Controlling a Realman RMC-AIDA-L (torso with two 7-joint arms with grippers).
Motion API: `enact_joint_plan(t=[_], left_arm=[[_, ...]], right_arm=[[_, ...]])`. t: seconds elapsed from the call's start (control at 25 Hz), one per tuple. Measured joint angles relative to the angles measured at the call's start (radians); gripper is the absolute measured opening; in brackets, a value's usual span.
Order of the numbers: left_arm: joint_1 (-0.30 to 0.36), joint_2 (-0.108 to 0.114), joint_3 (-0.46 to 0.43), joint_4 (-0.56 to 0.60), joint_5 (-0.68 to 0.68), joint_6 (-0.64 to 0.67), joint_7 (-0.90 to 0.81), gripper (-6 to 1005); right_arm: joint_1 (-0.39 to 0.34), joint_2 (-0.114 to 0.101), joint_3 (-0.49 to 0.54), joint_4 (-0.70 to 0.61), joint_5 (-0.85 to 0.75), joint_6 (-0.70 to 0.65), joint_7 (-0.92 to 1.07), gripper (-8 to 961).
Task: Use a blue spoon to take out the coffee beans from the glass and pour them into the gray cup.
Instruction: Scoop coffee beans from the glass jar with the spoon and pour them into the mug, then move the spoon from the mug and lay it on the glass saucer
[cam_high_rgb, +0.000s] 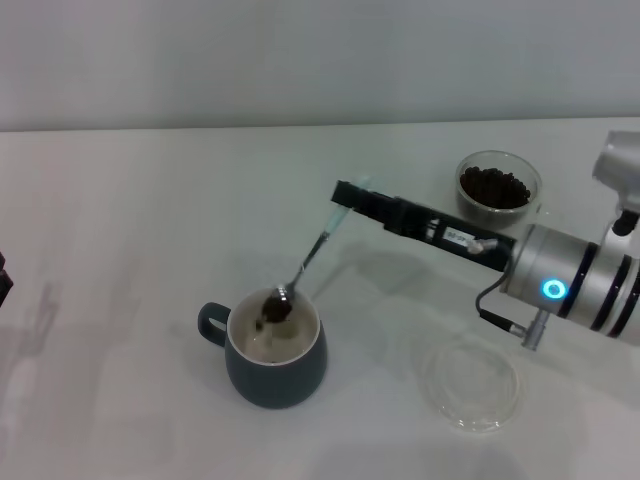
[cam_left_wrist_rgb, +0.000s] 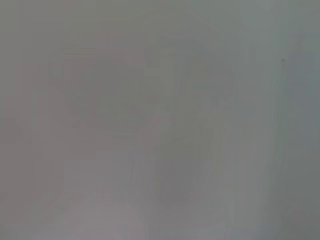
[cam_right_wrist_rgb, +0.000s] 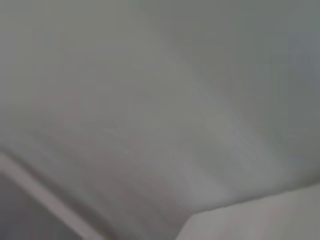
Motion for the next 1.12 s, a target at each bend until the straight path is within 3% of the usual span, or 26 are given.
enact_joint_plan(t=[0.36, 0.48, 0.6, 0.76, 0.92, 1.12], left_arm=[[-0.002, 0.0, -0.001, 0.0, 0.0, 0.0, 0.0, 862], [-0.004, 0.0, -0.006, 0.0, 0.0, 0.0, 0.0, 862], [-0.004, 0.0, -0.019, -0.006, 0.0, 0.0, 0.0, 862], [-0.004, 0.0, -0.023, -0.012, 0.0, 0.0, -0.003, 862], [-0.004, 0.0, -0.023, -0.012, 0.0, -0.004, -0.004, 862], [-0.006, 0.0, -0.024, -0.013, 0.0, -0.006, -0.003, 862]], right_arm=[[-0.011, -0.005, -0.07, -0.097, -0.009, -0.028, -0.365, 146], [-0.016, -0.005, -0.064, -0.098, -0.006, -0.038, -0.402, 147], [-0.037, -0.007, -0.02, -0.086, 0.001, -0.072, -0.38, 151], [-0.083, -0.019, 0.128, -0.02, 0.002, -0.215, -0.259, 157], [-0.105, -0.055, 0.271, 0.119, -0.004, -0.39, -0.142, 162], [-0.111, -0.156, 0.295, 0.276, -0.041, -0.453, -0.081, 169]])
